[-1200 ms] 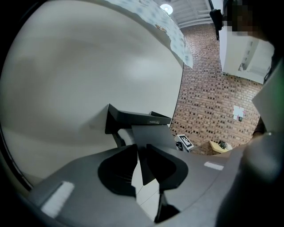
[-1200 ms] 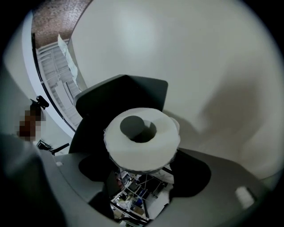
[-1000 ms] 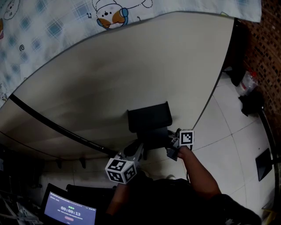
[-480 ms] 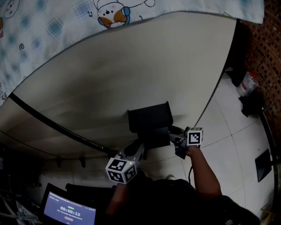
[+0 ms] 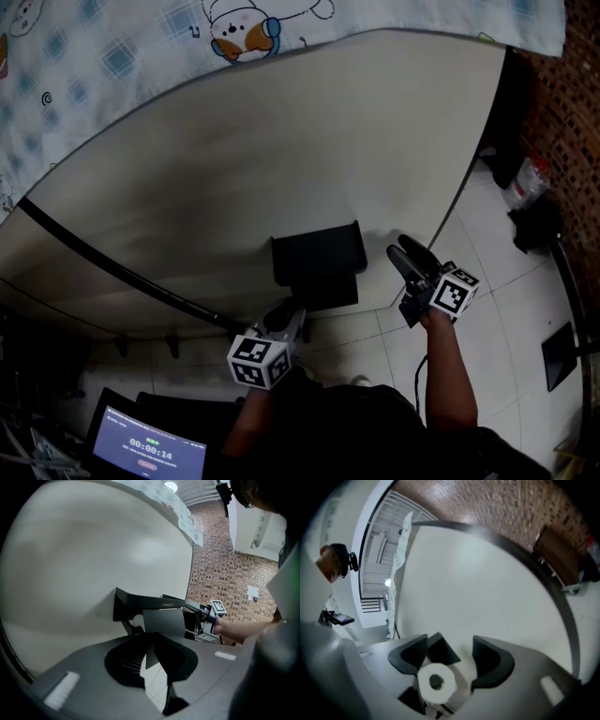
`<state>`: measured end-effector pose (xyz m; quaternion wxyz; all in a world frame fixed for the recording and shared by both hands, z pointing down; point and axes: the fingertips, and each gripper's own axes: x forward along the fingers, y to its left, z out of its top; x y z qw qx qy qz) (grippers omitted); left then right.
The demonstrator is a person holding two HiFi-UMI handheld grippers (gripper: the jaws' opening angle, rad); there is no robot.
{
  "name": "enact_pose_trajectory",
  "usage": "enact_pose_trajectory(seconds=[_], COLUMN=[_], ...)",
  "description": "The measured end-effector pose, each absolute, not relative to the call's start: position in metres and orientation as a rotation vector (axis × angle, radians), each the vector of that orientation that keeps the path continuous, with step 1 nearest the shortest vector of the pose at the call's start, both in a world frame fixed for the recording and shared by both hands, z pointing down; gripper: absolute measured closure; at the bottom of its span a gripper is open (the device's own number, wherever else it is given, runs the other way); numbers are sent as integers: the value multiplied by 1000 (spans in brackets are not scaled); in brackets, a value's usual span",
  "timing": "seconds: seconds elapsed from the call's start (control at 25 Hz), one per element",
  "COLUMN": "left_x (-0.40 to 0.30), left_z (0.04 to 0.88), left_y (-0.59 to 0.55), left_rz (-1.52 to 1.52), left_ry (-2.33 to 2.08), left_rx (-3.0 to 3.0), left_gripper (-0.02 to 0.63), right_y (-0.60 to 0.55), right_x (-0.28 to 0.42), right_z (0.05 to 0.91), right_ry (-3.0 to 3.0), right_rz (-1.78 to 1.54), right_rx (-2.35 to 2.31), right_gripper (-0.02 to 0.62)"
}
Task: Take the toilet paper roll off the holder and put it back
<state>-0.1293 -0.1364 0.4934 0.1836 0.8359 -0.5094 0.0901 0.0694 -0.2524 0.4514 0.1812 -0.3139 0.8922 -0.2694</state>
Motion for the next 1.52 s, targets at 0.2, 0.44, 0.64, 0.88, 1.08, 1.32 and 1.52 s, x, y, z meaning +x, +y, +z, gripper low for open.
enact_pose_trajectory(seconds=[0.2,0.44,0.64,0.88,1.08,1.32,1.52], left_x=[-131,-133,-136,-143,-168,-179,-165], left_z=[497,500,504,494,470,400,373], left_y=[-144,-151,-151,-144,-137,-131,-137], left_rz=[263,243,210,105,26,-48,-87], left_ry=[-1454,-1521,-1595,-1626,-1768,-1955,-1959], left_rx=[2394,2400,2396,2392,2351,2411,2513], left_gripper=[537,532,529,532,588,589,589], right_y=[-249,-230,-222,-213,-201,-188,-183], right_x=[99,92,91,55,38,13,-1], right_z=[412,386,367,371,369,356,353], right_ry=[2435,2490,2494,2668,2676,2681,2683], right_rz=[-394,-36,121,173,160,164,219], right_rx=[-1228,-1420,-1491,-1346,-1350,-1357,-1401], right_gripper=[557,594,594,541,548,594,595])
